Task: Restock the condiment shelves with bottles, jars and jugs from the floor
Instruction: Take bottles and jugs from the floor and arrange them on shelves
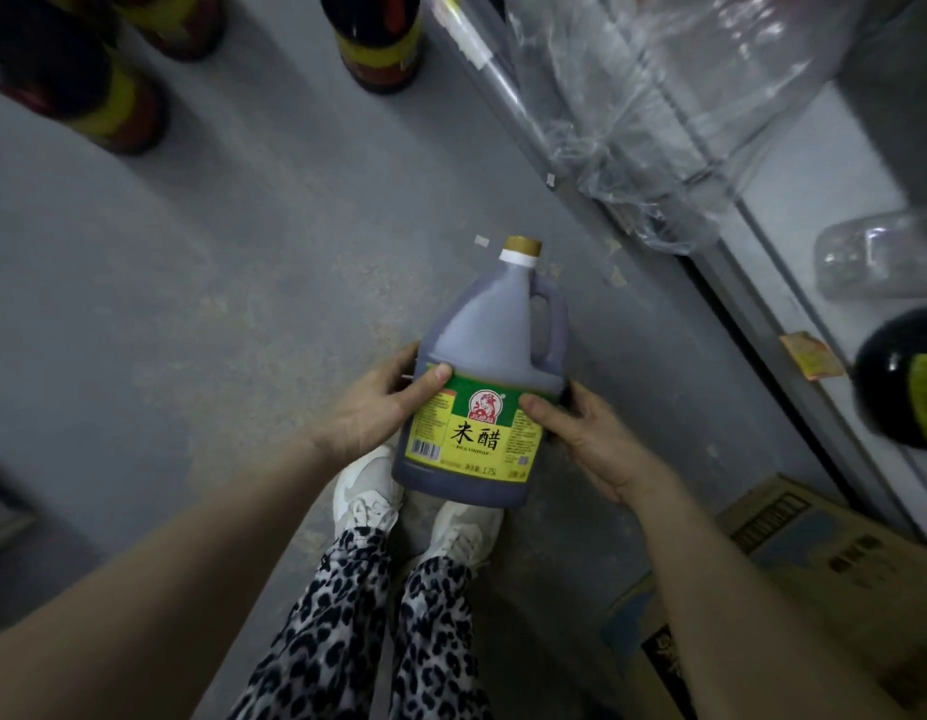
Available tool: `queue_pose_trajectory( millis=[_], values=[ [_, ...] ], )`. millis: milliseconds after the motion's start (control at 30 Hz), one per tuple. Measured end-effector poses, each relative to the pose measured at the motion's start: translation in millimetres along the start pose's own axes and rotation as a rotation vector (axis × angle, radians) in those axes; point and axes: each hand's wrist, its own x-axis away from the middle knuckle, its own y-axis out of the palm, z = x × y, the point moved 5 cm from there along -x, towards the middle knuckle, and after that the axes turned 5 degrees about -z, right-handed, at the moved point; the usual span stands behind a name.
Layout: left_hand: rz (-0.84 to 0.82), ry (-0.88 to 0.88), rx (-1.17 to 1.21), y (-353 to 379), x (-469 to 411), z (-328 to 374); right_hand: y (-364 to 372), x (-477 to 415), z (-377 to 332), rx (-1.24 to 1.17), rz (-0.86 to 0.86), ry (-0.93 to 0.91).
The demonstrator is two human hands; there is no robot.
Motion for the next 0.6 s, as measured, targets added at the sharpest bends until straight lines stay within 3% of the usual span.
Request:
queue_pose_trajectory(
  millis=[600],
  values=[
    [0.086,0.152,-0.038,29,206,211,66,232,-185,0.017,0.106,-0.219]
  ],
)
